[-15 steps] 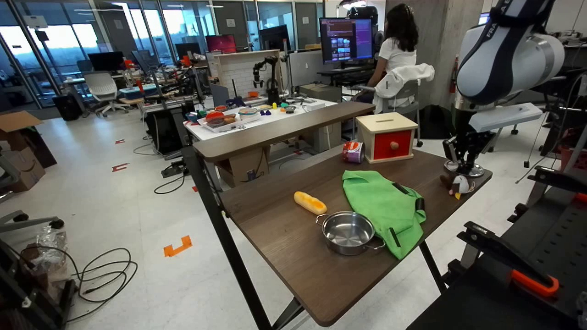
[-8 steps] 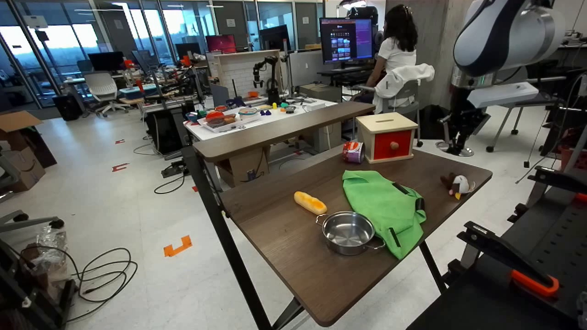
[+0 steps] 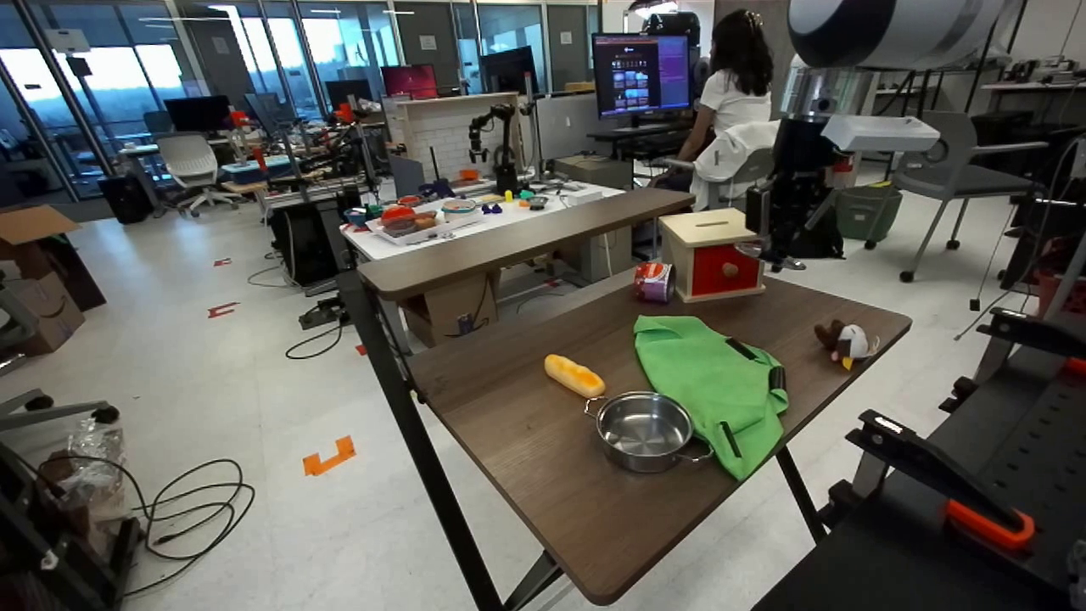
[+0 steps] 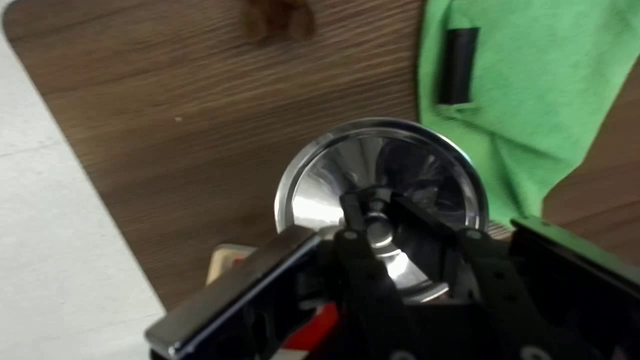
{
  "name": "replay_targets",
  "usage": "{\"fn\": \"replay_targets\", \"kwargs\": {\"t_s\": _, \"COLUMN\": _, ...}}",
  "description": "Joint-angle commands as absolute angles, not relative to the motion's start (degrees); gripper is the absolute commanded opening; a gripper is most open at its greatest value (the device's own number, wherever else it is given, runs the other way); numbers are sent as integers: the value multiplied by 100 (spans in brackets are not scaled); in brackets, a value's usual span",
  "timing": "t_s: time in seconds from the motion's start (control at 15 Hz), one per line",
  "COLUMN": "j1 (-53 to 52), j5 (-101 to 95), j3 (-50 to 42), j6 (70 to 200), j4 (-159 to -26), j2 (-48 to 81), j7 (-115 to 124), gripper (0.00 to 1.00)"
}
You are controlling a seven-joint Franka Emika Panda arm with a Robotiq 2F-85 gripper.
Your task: Pick the lid and put it on the pot
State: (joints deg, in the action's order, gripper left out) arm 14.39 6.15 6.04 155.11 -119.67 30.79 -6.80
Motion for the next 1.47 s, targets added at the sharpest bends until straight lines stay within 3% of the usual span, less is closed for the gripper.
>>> {"fn": "replay_targets", "kwargs": {"t_s": 0.0, "j1": 1178, "j5": 933, "j3": 1100, "j6": 15508, "j4": -12490, "j2": 2711, "j7": -1103, "gripper": 6}}
{"fn": "replay_targets", "kwargs": {"t_s": 0.67, "j1": 21, "j5": 745, "j3": 1772, "j6": 15787, "j4": -13139, "j2": 2471, "j7": -1265, "gripper": 6}}
{"fn": "replay_targets", "kwargs": {"t_s": 1.07, "j1": -690, "j5": 263, "j3": 1560, "j6": 16518, "j4": -13340, "j2": 2565, "j7": -1012, "gripper": 6}}
{"fn": "replay_targets", "kwargs": {"t_s": 1.4, "j1": -1660, "j5": -775, "j3": 554, "j6": 17379, "j4": -13503, "j2": 2687, "j7": -386, "gripper": 6}}
